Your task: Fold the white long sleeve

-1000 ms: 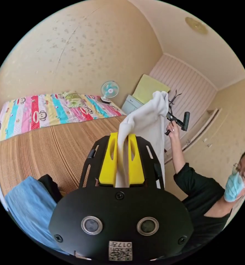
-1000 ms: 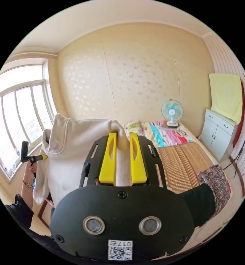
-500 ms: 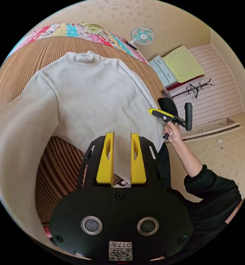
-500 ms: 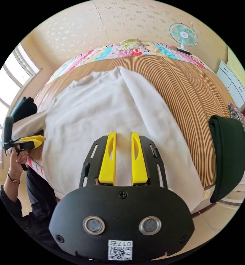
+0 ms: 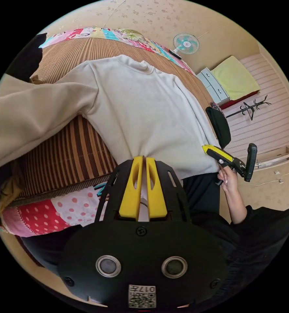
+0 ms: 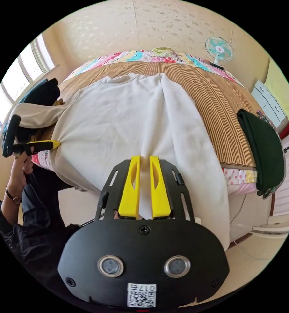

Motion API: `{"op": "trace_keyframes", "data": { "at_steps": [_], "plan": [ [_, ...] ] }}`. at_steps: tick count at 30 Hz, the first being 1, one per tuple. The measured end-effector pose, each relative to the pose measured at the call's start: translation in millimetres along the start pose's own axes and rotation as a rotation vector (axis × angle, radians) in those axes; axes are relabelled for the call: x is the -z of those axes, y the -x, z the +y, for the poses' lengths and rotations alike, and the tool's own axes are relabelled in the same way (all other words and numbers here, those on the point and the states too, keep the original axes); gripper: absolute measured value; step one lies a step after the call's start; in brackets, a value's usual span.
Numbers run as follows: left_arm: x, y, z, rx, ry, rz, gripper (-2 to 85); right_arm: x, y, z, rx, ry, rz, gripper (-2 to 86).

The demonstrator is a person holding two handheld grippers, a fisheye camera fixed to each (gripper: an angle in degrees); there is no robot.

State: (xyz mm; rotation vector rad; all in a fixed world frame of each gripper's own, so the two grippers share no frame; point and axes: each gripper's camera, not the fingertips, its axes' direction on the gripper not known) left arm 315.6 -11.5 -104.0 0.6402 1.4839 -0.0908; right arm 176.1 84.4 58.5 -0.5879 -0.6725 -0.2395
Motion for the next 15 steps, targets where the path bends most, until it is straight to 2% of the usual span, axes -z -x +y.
{"op": "trace_keyframes", "data": {
  "at_steps": [1,3,5,7,8,9,11,15],
  "plan": [
    [13.9,5.8,8.8,0.018,-0.011,-0.001,-0.7,22.2,-11.7,9.3,-0.055,-0.105,0.025,7.6],
    [31.3,11.6,21.7,0.019,-0.025,-0.020,-0.9,44.0,-38.2,20.7,-0.159,-0.186,0.077,9.3],
    [42.0,17.2,32.0,0.028,-0.031,-0.023,-1.0,40.9,-70.2,22.9,-0.249,-0.114,0.107,10.1],
    [57.5,18.0,39.6,0.041,-0.027,-0.047,-1.0,4.3,-109.1,14.2,-0.229,0.191,0.010,8.6],
    [62.3,17.4,40.8,0.042,-0.025,-0.054,-1.0,2.2,-117.6,12.1,-0.225,0.229,-0.045,7.8],
    [72.9,17.2,43.1,0.050,-0.022,-0.062,-1.0,14.3,-136.1,8.2,-0.243,0.207,-0.133,6.1],
    [91.9,19.9,48.0,0.060,-0.020,-0.056,-1.0,56.3,-164.8,-1.7,-0.264,0.055,-0.133,4.3],
    [142.4,34.6,72.5,0.082,-0.068,0.000,-0.8,141.5,-232.2,-52.1,-0.306,-0.253,0.184,4.4]
  ]
}}
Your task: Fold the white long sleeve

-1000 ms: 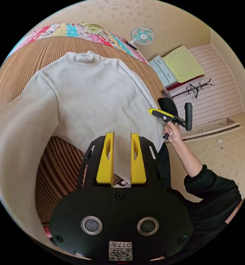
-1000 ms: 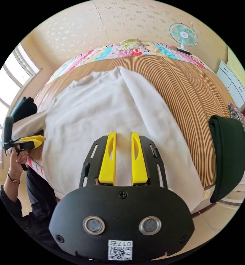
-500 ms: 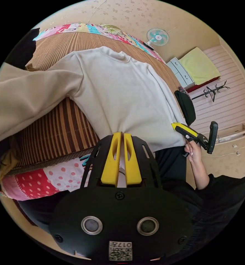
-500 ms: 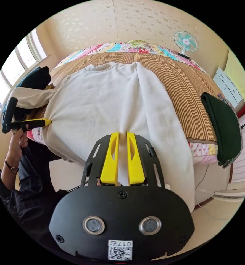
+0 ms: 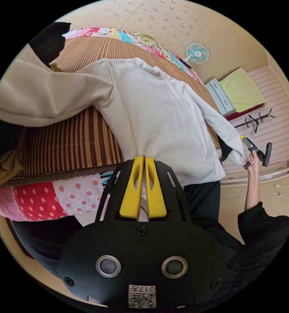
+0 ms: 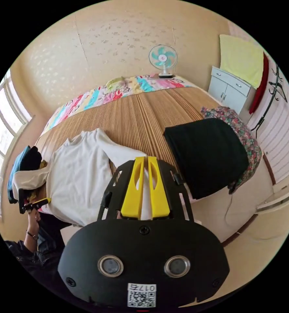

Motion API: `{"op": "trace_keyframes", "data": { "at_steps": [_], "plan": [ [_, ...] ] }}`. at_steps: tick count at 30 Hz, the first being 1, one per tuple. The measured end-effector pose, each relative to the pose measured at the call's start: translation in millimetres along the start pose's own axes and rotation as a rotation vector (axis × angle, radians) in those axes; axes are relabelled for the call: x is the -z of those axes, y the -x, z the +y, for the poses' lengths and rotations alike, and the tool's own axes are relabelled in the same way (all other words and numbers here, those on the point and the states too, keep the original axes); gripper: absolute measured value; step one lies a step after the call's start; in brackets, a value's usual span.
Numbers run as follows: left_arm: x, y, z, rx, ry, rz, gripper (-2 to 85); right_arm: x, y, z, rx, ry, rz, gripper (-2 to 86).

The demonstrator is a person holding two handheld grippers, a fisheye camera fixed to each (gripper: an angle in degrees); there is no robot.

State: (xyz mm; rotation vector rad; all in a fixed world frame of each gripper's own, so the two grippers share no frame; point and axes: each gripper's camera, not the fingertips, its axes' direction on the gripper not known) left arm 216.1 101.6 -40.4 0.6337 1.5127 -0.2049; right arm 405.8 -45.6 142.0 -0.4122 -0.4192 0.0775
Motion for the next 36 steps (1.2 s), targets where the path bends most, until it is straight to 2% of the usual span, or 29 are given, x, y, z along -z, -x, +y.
{"op": "trace_keyframes", "data": {
  "at_steps": [2,3,5,6,7,10,13,15,18,20,22,24,26,28,29,32,34,36],
  "plan": [
    [28.3,2.6,11.3,-0.010,-0.033,0.030,-0.5,-6.1,-24.0,-32.8,-0.066,0.001,0.174,5.9],
    [50.1,1.7,21.6,-0.036,-0.060,0.063,0.1,-14.6,-37.2,-47.5,-0.114,0.082,0.206,7.3],
    [86.5,1.5,43.0,-0.066,-0.121,0.133,1.9,-16.1,-40.8,-46.3,-0.112,0.099,0.068,8.9],
    [113.0,3.0,61.1,-0.071,-0.169,0.155,4.1,-16.7,-32.8,-32.5,-0.065,0.074,-0.067,9.1],
    [139.1,6.3,79.6,-0.062,-0.207,0.154,5.0,-25.6,-20.7,-15.2,-0.010,0.109,-0.172,9.5],
    [192.5,19.4,116.8,-0.035,-0.241,0.147,7.9,-63.4,6.6,41.0,0.087,0.312,-0.310,10.6],
    [201.3,28.3,127.7,-0.034,-0.103,0.185,11.5,-88.8,17.4,99.6,0.114,0.438,-0.374,11.6],
    [197.4,26.3,128.4,-0.043,-0.037,0.245,12.3,-97.7,18.8,128.6,0.109,0.512,-0.347,11.6],
    [210.2,18.6,117.4,-0.027,0.020,0.257,10.4,-107.8,22.5,163.2,0.036,0.538,-0.426,8.7],
    [242.2,21.6,111.3,-0.037,0.057,0.231,6.7,-108.4,24.2,172.7,0.020,0.573,-0.538,6.7],
    [310.2,39.4,120.8,-0.033,0.057,0.324,5.0,-90.3,12.5,175.0,-0.044,0.525,-0.692,5.1],
    [376.1,50.1,135.1,-0.042,0.011,0.366,4.7,-69.8,5.6,176.6,-0.043,0.489,-0.744,4.8],
    [433.3,58.8,148.8,-0.026,-0.013,0.335,4.6,-54.1,6.3,183.9,0.016,0.506,-0.638,5.0],
    [499.2,75.4,168.2,0.032,-0.074,0.306,4.9,-53.2,16.4,201.2,0.090,0.574,-0.423,6.2],
    [518.3,79.8,174.2,0.033,-0.122,0.326,5.0,-53.5,18.4,204.6,0.091,0.572,-0.416,6.4],
    [614.9,117.2,203.4,0.118,-0.401,0.463,9.3,-46.9,26.0,209.5,0.095,0.490,-0.390,7.2],
    [684.5,153.8,222.6,0.250,-0.615,0.504,12.6,-31.5,34.2,202.9,0.098,0.364,-0.273,6.9],
    [715.2,183.6,222.7,0.353,-0.710,0.567,14.3,-15.0,42.1,198.0,0.113,0.225,-0.197,6.1]
  ]
}}
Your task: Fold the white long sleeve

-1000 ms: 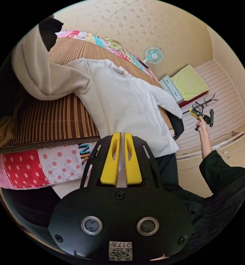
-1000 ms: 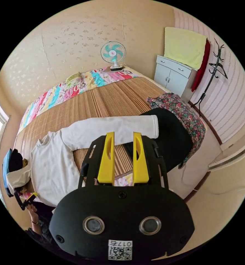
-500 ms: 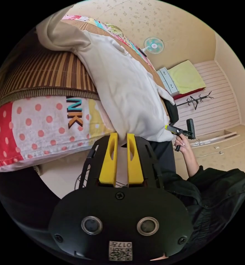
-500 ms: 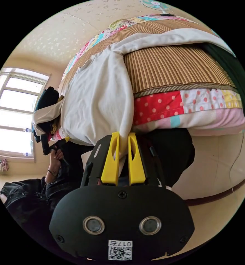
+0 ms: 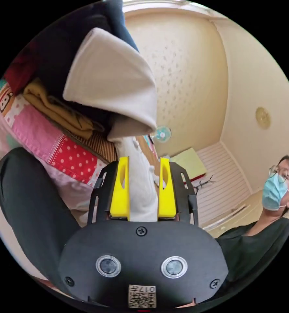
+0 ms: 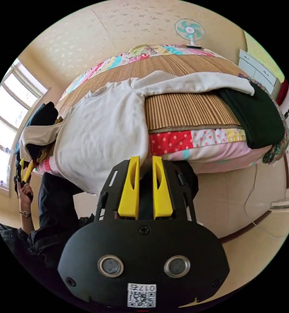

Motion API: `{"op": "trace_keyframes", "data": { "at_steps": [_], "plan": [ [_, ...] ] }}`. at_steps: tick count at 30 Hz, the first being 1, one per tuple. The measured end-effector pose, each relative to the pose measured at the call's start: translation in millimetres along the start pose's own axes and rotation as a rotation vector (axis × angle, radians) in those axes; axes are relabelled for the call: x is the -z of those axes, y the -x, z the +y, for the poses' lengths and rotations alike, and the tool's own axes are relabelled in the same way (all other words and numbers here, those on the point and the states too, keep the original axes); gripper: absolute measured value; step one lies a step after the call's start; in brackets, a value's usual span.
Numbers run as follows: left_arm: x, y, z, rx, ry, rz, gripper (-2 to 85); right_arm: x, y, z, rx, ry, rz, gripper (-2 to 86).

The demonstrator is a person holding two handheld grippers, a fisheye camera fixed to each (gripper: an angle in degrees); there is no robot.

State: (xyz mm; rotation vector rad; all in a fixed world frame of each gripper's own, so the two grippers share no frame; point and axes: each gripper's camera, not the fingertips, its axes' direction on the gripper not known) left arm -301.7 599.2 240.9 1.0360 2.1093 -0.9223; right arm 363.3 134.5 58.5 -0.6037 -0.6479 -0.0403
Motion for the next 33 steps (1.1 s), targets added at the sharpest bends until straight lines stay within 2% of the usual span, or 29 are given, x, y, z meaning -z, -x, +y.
{"op": "trace_keyframes", "data": {
  "at_steps": [3,5,6,8,11,14,17,19,20,23,25,26,27,28,30,31,33],
  "plan": [
    [8.4,28.0,-45.8,0.144,-0.081,0.181,16.2,10.3,17.0,-9.4,0.027,-0.156,0.013,5.1],
    [6.9,46.6,-57.9,0.214,-0.130,0.319,15.2,-1.7,26.5,-23.5,0.061,-0.171,-0.060,4.8],
    [10.5,53.1,-52.2,0.258,-0.205,0.388,13.4,-16.6,33.2,-37.4,0.081,-0.139,-0.109,4.8],
    [17.0,52.3,-35.4,0.298,-0.295,0.416,6.4,-40.6,45.0,-58.7,0.114,-0.102,-0.147,4.9],
    [27.9,19.4,-23.5,0.264,-0.323,0.300,4.2,-76.7,58.5,-80.6,0.129,-0.093,-0.087,5.9],
    [54.5,-56.6,-33.0,0.084,-0.352,0.155,3.9,-109.4,56.7,-75.1,0.138,-0.105,-0.044,6.4],
    [59.5,-173.3,-41.7,-0.193,-0.389,-0.114,3.9,-104.9,45.5,-61.7,0.119,-0.159,-0.108,5.2],
    [2.4,-260.0,-39.3,-0.436,-0.395,-0.281,3.9,-103.8,35.6,-54.5,0.103,-0.183,-0.157,4.0],
    [-19.6,-276.3,-39.1,-0.479,-0.384,-0.284,3.9,-103.8,33.1,-53.5,0.097,-0.186,-0.168,3.8],
    [-164.0,-335.1,-30.6,-0.654,-0.267,-0.223,3.9,-104.2,24.3,-50.6,0.081,-0.186,-0.208,3.1],
    [-312.8,-355.1,-7.5,-0.758,-0.094,-0.182,4.3,-103.7,21.6,-47.8,0.077,-0.189,-0.218,2.9],
    [-350.4,-353.2,-0.7,-0.763,-0.040,-0.171,4.4,-103.5,21.0,-47.1,0.076,-0.191,-0.219,2.9],
    [-428.3,-338.2,15.4,-0.735,0.081,-0.120,5.8,-103.5,19.9,-46.0,0.074,-0.192,-0.222,2.9],
    [-503.0,-310.6,36.1,-0.680,0.211,-0.039,7.7,-103.6,18.7,-45.6,0.071,-0.191,-0.225,2.9],
    [-597.7,-259.0,78.0,-0.592,0.394,0.049,10.2,-103.8,17.1,-45.0,0.069,-0.190,-0.228,2.9],
    [-642.4,-221.9,111.7,-0.535,0.484,0.059,10.4,-104.0,16.2,-44.5,0.070,-0.190,-0.231,2.9],
    [-671.6,-169.5,162.0,-0.454,0.537,0.037,8.9,-104.2,13.5,-44.3,0.067,-0.190,-0.243,3.0]
  ]
}}
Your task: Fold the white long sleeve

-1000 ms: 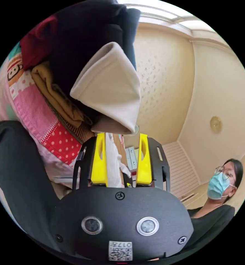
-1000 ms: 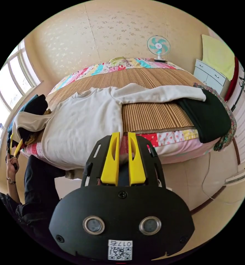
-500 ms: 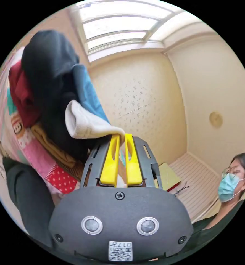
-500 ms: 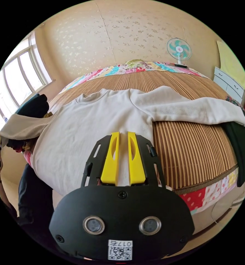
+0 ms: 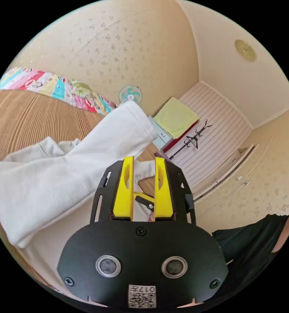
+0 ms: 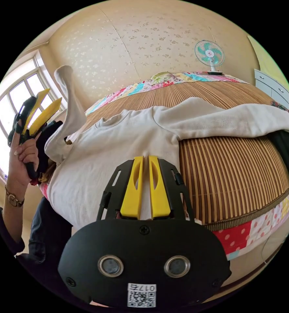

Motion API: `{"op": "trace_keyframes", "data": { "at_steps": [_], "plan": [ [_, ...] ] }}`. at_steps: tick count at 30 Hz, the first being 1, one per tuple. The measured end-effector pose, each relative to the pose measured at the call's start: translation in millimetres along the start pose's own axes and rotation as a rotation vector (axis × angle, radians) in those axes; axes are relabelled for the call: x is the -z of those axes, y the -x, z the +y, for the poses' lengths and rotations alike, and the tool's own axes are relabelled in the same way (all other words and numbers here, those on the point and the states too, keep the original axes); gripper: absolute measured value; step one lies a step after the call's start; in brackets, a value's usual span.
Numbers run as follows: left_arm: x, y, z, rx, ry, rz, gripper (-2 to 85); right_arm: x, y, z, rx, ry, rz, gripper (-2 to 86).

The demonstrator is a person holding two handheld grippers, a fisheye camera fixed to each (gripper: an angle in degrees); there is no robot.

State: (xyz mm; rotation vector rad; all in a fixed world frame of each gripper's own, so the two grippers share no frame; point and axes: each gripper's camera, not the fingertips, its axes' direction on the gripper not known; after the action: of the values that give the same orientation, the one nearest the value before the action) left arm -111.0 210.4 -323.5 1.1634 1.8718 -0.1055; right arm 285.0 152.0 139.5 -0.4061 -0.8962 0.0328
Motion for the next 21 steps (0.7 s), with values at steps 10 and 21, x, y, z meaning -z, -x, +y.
{"op": "trace_keyframes", "data": {
  "at_steps": [10,21],
  "plan": [
    [76.4,17.4,151.7,-0.060,-0.212,-0.504,8.9,0.6,-14.2,-1.0,-0.027,-0.014,-0.071,3.0],
    [108.7,173.2,190.2,0.198,-0.125,-0.780,6.4,-1.7,-12.7,-12.0,-0.029,-0.014,-0.071,3.2]
  ]
}}
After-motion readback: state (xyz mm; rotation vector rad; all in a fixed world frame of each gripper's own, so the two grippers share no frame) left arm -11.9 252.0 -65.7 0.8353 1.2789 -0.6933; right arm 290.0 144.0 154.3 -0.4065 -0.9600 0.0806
